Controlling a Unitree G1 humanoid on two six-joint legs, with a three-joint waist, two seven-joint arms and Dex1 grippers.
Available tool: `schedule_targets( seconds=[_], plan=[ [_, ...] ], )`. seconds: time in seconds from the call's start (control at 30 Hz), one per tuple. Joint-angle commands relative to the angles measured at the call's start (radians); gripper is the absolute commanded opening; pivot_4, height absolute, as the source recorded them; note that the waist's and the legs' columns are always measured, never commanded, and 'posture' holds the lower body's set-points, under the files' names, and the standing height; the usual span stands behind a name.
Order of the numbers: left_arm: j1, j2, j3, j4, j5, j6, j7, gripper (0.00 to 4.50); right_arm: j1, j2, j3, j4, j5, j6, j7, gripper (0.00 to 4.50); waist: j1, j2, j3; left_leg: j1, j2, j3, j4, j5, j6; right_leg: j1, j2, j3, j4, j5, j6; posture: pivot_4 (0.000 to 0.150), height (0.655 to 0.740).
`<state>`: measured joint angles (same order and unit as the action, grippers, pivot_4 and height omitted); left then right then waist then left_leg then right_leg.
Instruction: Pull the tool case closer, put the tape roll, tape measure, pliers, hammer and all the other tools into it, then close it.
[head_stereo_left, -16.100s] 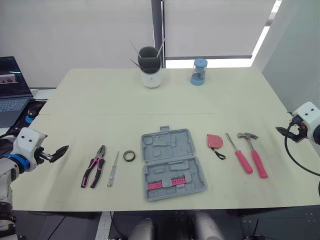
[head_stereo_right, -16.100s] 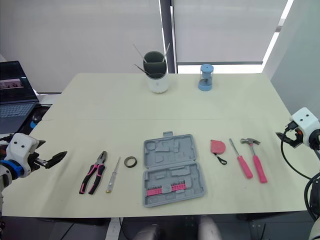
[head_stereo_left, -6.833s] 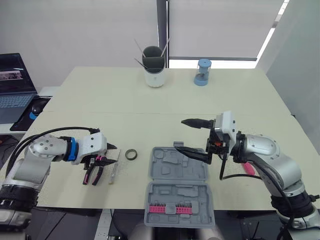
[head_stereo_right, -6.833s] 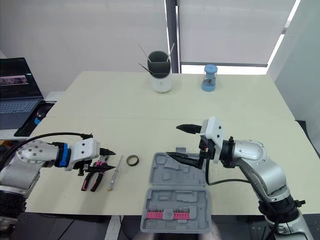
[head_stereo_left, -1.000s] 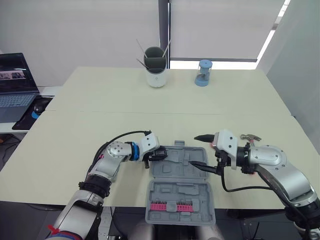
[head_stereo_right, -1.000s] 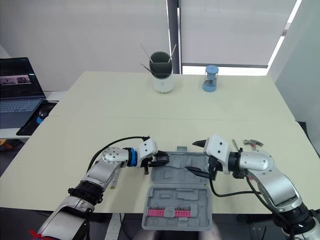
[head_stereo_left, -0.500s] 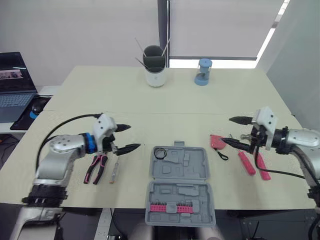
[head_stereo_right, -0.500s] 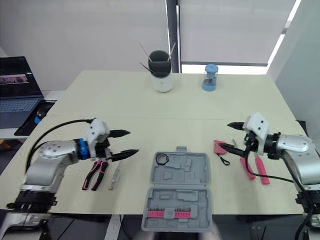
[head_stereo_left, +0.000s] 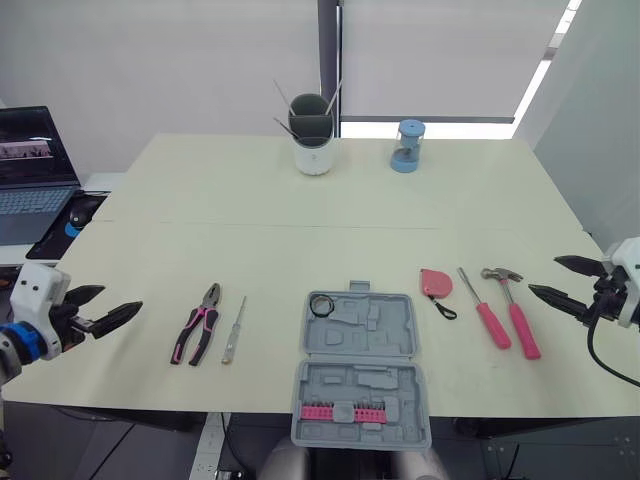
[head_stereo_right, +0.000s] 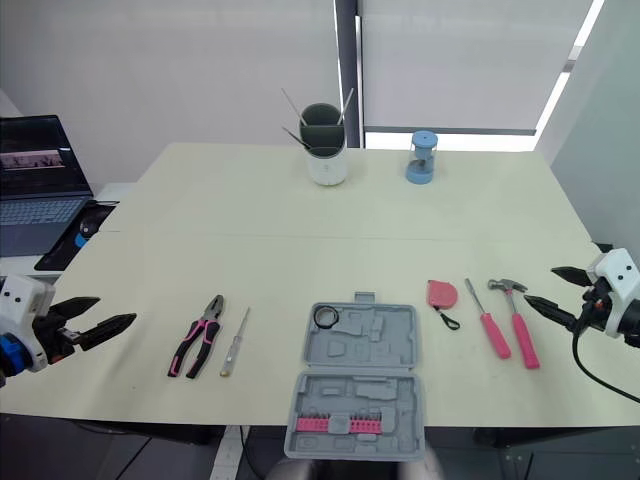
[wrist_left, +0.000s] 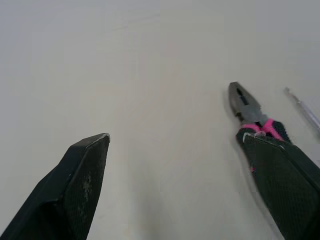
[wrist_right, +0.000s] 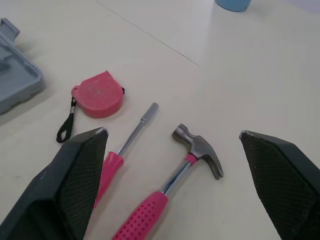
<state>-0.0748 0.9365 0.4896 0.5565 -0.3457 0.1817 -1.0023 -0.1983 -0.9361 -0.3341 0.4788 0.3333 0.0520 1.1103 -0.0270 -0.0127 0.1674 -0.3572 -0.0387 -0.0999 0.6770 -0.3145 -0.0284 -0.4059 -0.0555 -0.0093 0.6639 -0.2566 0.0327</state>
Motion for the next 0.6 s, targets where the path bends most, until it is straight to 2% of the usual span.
schedule_targets(
  seconds=[0.03,0.23,0.6],
  plan=[
    [-0.018,0.020,0.034,0.062,0.008,-0.049,0.036,4.45,-0.003,-0.028,-0.050,0.070,-0.009,-0.056,-0.023,4.50,0.000,0.000,0.000,0.000,0.000,0.000,0.000,0.000,0.000,0.000,0.000,0.000,0.000,0.000,0.000,0.150,0.7400],
    [-0.047,0.006,0.019,0.091,0.006,-0.068,0.079,4.45,0.018,-0.038,-0.057,0.181,-0.031,-0.126,-0.042,4.50,0.001,0.000,0.000,0.000,0.000,-0.001,0.000,0.000,0.000,0.000,-0.001,0.000,0.000,0.000,0.000,0.150,0.7400],
    [-0.086,0.003,-0.013,0.056,0.012,-0.047,0.090,4.45,0.024,-0.028,-0.054,0.174,-0.025,-0.138,-0.056,4.50,-0.003,0.000,0.000,0.002,0.001,0.002,-0.001,0.000,0.000,0.000,0.000,0.001,0.001,0.000,0.000,0.150,0.7400]
  ],
)
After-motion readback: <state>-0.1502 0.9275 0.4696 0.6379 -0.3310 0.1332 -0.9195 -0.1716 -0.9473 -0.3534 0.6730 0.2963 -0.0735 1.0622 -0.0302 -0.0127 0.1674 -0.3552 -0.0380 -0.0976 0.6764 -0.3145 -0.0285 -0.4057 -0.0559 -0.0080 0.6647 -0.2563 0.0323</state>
